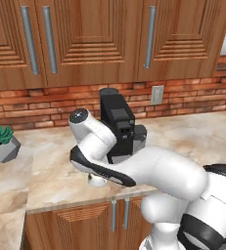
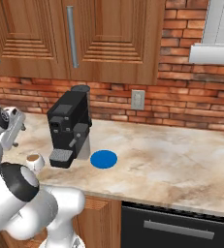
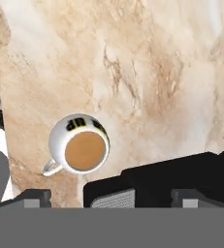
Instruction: Take a sugar cube from the saucer and place it inside the coffee. Then, grab milk from the fridge and place it next to the coffee on the counter to sweeten the coffee.
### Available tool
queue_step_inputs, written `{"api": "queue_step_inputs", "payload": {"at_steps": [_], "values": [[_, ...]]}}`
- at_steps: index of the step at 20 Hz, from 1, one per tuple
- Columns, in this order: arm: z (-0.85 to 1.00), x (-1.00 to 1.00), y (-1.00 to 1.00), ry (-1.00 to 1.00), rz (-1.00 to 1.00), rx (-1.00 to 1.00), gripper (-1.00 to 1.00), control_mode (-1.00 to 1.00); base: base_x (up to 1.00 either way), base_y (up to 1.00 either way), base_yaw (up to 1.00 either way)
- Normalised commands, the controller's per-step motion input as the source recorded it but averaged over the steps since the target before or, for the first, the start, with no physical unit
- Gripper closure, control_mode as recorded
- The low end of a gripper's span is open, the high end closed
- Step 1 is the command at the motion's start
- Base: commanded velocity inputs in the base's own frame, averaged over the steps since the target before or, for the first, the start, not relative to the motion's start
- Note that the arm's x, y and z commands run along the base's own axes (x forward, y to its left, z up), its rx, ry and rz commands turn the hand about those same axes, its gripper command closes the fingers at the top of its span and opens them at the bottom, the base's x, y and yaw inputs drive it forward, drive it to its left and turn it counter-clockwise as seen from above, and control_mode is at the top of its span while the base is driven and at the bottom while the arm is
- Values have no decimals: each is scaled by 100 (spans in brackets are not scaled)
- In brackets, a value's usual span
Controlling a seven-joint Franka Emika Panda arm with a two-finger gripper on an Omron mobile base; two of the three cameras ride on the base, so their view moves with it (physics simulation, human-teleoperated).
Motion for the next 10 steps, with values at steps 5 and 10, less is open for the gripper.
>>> {"api": "queue_step_inputs", "payload": {"at_steps": [5,10], "values": [[79,-81,-17,-42,-6,29,-100,-100,0,0,0],[60,-73,-44,-41,-1,36,-100,-100,0,0,0]]}}
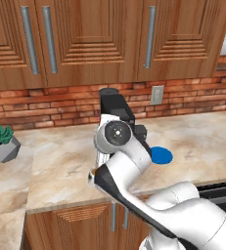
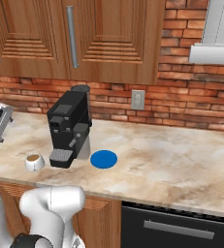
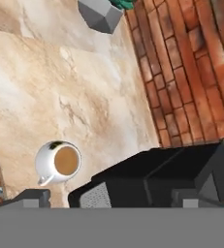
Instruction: Take a sugar cube from the saucer and place it inside the coffee. Then, grab milk from the fridge and place it next to the coffee on the counter to sweeten the coffee.
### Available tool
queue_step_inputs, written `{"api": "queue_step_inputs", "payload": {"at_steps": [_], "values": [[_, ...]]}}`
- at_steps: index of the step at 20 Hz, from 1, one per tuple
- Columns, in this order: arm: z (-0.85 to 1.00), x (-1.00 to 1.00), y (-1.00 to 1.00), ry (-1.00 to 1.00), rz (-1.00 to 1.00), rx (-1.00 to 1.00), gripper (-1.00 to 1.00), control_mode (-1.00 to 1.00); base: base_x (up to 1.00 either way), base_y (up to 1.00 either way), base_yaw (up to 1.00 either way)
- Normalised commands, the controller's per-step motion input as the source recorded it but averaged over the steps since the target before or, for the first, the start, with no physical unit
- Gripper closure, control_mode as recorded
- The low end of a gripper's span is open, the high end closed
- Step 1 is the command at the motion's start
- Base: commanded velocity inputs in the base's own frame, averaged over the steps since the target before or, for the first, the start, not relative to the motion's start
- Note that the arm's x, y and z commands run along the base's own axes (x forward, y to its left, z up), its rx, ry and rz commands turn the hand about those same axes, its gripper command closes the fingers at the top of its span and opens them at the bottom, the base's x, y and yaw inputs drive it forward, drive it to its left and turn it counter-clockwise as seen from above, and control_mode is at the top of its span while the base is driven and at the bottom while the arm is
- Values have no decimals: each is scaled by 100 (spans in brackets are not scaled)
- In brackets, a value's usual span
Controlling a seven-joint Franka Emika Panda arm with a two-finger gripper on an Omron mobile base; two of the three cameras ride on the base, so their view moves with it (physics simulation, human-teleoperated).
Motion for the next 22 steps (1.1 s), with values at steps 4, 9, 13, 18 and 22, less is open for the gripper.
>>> {"api": "queue_step_inputs", "payload": {"at_steps": [4,9,13,18,22], "values": [[46,-48,-62,-36,0,20,-100,-100,0,0,0],[31,-23,-69,-15,0,20,-100,-100,0,0,0],[24,0,-60,0,0,19,-100,-100,0,0,0],[10,1,-56,4,11,15,-100,-100,0,0,0],[1,4,-26,9,7,8,-100,-100,0,0,0]]}}
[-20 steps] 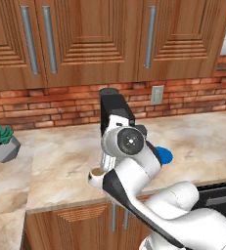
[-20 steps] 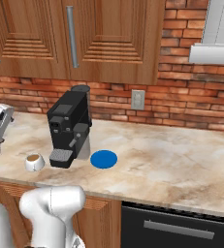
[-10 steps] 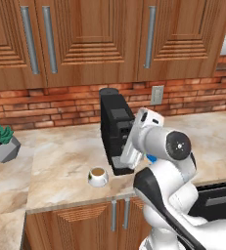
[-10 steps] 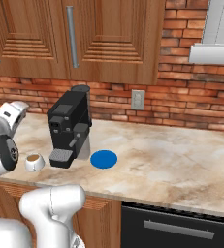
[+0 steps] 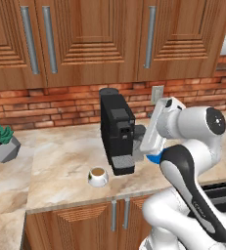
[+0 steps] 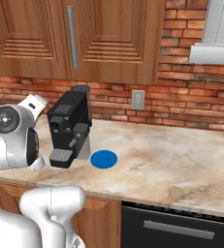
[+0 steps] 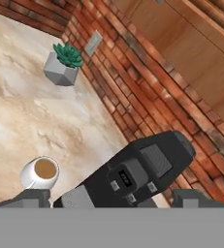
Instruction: Take a sugar cube from the saucer and place it inside the coffee. Then, grab milk from the fridge and place it next to the coffee on the counter to sweeten the coffee.
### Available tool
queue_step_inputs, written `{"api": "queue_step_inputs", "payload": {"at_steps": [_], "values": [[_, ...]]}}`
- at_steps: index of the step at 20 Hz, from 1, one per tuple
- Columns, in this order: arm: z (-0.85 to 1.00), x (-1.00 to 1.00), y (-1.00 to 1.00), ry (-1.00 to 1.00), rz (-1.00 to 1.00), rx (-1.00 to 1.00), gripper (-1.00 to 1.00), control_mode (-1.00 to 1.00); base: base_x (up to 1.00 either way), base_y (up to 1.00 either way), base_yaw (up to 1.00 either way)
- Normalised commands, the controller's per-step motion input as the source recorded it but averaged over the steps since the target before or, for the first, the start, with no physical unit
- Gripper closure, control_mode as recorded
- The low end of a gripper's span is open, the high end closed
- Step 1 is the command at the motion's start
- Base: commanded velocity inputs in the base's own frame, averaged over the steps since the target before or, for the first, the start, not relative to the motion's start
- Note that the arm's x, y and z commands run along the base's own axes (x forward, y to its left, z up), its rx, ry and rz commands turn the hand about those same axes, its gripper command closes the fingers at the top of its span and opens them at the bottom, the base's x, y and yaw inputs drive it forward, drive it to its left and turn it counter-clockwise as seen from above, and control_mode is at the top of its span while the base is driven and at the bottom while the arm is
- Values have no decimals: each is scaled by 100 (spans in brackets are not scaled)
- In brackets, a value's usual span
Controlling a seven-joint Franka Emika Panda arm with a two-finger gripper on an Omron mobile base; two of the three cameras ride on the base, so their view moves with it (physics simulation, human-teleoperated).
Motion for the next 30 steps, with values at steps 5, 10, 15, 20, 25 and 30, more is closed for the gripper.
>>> {"api": "queue_step_inputs", "payload": {"at_steps": [5,10,15,20,25,30], "values": [[0,-1,0,1,0,0,-100,100,-4,-2,-1],[0,0,0,0,0,0,-100,100,-32,-38,12],[0,0,0,0,0,0,-100,100,-62,-58,52],[0,0,0,0,0,0,-100,100,-59,-31,90],[0,0,0,0,0,0,-100,100,-37,-6,100],[0,0,0,0,0,0,-100,100,-30,-5,100]]}}
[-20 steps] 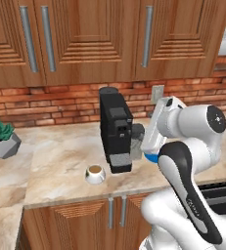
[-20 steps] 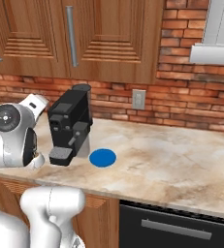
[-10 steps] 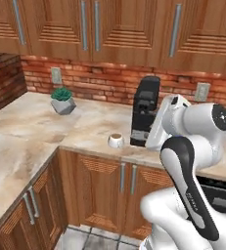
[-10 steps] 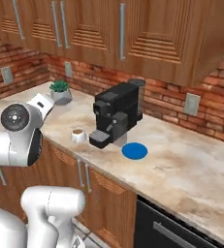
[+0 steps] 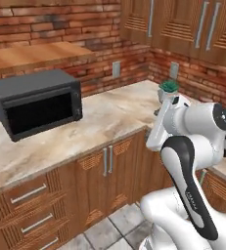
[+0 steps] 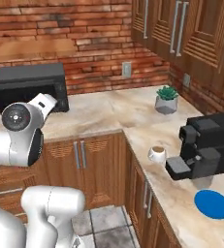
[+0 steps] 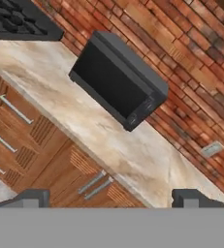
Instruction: Take a sugar cube from the saucer and place it inside the coffee. Then, grab milk from the fridge and place it next to the coffee on the counter to sweeten the coffee.
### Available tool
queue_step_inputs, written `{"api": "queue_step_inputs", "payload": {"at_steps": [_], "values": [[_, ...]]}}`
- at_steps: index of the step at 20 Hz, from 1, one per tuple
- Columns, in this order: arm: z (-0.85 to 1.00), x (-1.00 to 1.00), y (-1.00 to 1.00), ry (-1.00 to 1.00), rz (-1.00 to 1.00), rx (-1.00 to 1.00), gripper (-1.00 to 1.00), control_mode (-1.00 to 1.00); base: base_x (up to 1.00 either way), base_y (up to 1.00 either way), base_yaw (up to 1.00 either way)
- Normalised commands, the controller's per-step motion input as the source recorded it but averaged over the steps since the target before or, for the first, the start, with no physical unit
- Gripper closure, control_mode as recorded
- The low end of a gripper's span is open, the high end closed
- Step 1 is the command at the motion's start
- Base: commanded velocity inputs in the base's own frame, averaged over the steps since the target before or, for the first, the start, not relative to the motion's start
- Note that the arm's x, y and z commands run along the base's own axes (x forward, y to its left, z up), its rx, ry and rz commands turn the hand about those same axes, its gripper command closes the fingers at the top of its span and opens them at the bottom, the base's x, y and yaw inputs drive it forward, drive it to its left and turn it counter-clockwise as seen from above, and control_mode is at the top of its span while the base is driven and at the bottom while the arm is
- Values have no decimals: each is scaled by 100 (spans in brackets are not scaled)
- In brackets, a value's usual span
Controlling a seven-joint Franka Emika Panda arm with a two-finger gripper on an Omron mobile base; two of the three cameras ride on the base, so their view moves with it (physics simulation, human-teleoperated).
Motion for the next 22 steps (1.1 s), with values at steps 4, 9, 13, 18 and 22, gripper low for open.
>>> {"api": "queue_step_inputs", "payload": {"at_steps": [4,9,13,18,22], "values": [[0,0,0,0,0,0,-100,100,-23,0,100],[0,0,0,0,0,0,-100,100,-13,0,99],[0,0,0,0,0,0,-100,100,-4,11,82],[0,0,0,0,0,0,-100,100,0,6,72],[0,0,0,0,0,0,-100,100,4,20,62]]}}
